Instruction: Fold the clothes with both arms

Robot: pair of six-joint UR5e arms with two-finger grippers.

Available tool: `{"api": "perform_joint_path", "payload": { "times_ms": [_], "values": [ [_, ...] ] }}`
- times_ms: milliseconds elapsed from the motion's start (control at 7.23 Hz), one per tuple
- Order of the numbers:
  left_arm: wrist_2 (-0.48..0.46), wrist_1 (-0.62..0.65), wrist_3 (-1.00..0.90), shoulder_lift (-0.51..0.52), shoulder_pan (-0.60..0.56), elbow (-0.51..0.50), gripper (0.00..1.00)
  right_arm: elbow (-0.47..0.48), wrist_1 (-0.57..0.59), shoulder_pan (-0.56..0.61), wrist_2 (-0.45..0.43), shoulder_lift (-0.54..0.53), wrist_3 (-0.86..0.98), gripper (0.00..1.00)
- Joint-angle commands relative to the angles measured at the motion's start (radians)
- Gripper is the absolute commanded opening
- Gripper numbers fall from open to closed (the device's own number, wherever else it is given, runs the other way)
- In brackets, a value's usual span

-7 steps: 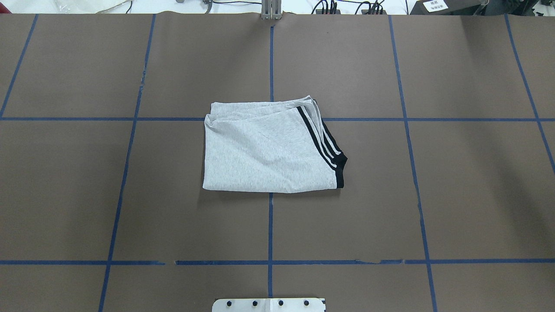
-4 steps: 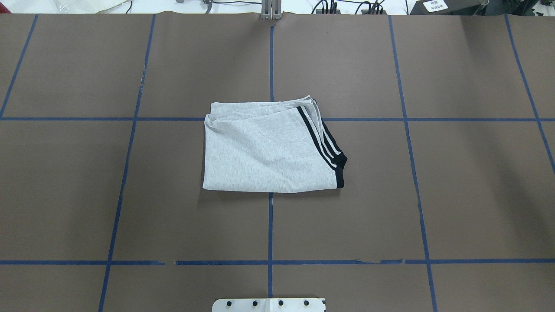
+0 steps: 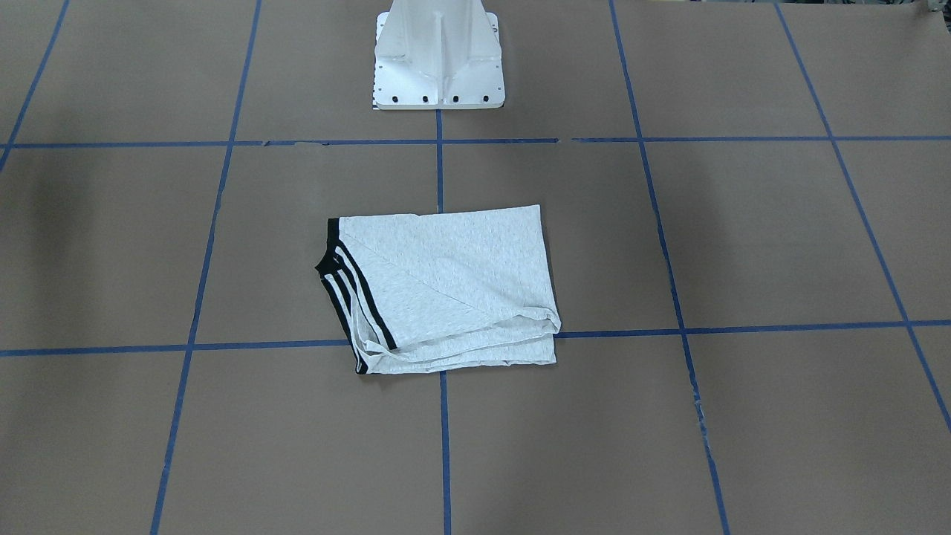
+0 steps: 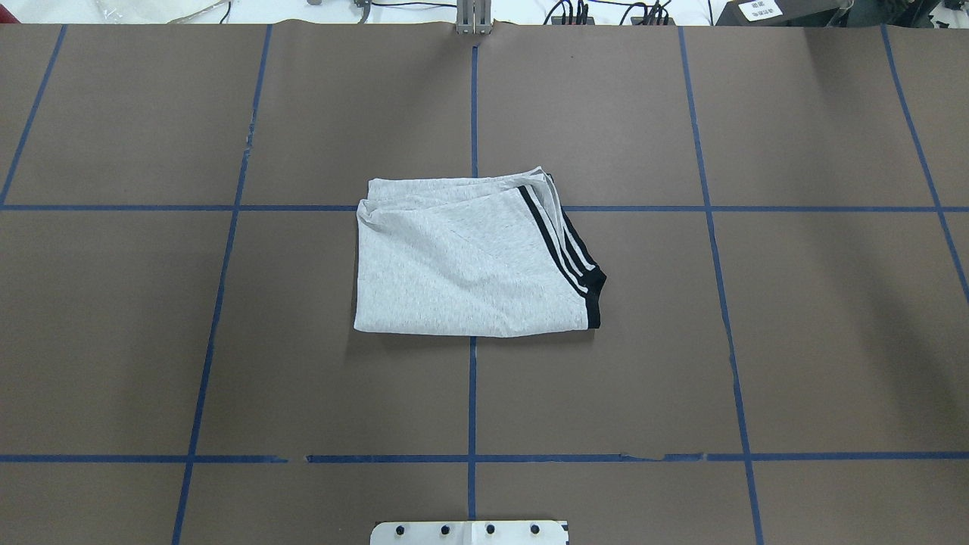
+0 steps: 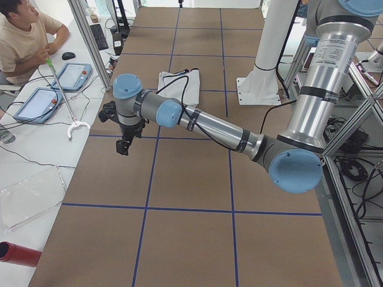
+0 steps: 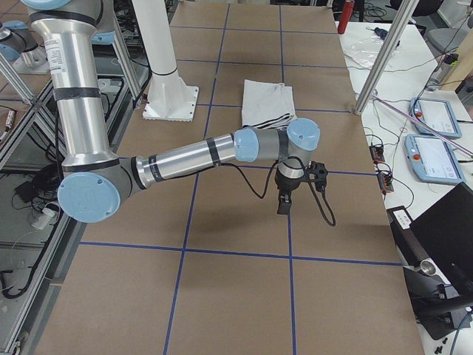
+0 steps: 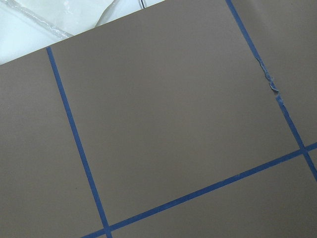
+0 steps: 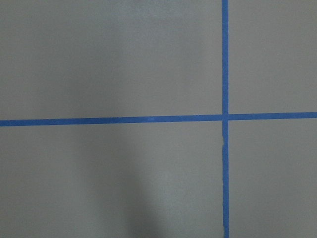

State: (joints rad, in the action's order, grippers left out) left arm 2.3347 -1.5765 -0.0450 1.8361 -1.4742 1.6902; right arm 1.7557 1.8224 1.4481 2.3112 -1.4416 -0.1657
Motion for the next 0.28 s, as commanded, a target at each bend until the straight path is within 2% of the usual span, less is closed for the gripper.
{"api": "perform_joint_path", "payload": {
  "times_ms": [0,138],
  "values": [
    [0.000,0.000,0.001,0.000,0.000,0.005,1.00,0.001,0.002,0.000,-0.001,0.000,0.000,1.00],
    [0.000,0.000,0.001,0.000,0.000,0.005,1.00,0.001,0.000,0.000,-0.001,0.000,0.000,1.00]
  ]
}}
